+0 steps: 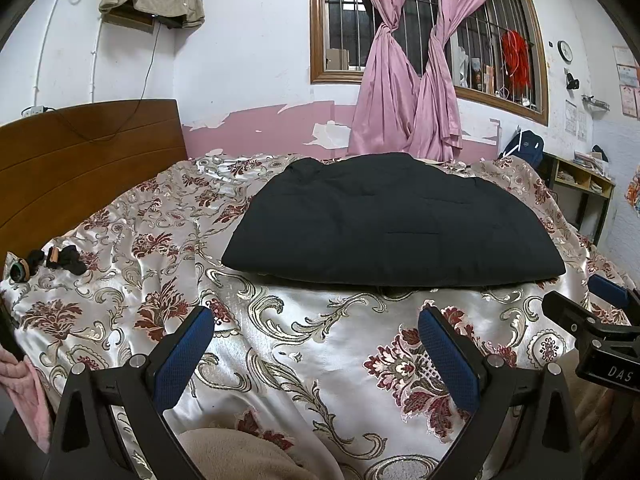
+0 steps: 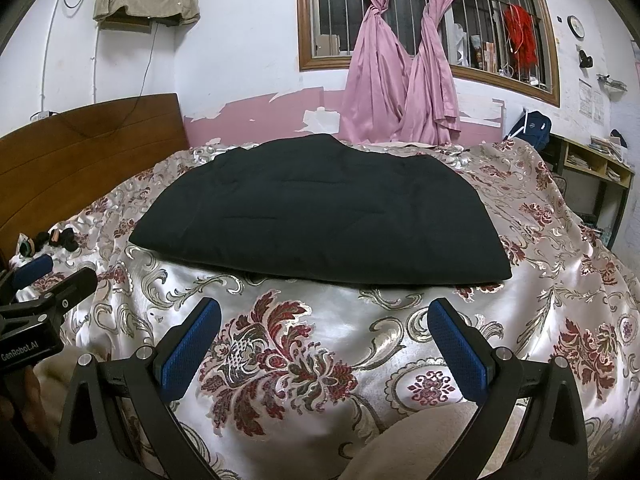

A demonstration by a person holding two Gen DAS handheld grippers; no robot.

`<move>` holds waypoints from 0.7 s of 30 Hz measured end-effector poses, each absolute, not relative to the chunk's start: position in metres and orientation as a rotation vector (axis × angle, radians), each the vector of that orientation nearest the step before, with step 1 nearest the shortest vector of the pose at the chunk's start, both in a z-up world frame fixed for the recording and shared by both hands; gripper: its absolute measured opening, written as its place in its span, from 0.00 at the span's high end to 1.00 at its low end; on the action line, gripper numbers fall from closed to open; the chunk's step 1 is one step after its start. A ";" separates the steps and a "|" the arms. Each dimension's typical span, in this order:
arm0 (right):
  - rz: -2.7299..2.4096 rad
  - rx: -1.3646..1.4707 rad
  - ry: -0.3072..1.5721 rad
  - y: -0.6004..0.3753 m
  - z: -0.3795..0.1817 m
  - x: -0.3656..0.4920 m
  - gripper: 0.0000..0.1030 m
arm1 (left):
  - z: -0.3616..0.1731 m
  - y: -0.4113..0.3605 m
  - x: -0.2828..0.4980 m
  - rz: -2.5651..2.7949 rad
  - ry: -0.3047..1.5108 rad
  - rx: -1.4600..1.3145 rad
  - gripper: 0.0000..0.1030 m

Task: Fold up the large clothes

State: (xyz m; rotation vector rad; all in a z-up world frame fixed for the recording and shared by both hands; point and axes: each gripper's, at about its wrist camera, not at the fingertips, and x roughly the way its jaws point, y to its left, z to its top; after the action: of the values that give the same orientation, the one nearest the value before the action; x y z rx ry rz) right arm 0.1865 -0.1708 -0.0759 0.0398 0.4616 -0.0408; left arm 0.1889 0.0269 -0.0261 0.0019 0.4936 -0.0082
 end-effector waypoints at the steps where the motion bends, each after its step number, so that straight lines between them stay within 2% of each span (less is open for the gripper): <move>1: -0.041 0.039 0.461 -0.171 -0.076 0.187 0.02 | -0.026 0.027 0.189 -0.008 0.494 0.001 0.00; 21: -0.040 0.035 0.461 -0.171 -0.076 0.186 0.02 | -0.021 0.025 0.185 -0.013 0.482 0.013 0.00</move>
State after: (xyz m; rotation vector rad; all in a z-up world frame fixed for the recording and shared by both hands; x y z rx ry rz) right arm 0.1864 -0.1708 -0.0759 0.0354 0.4610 -0.0401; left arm 0.1847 0.0249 -0.0209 0.0129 0.4818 -0.0126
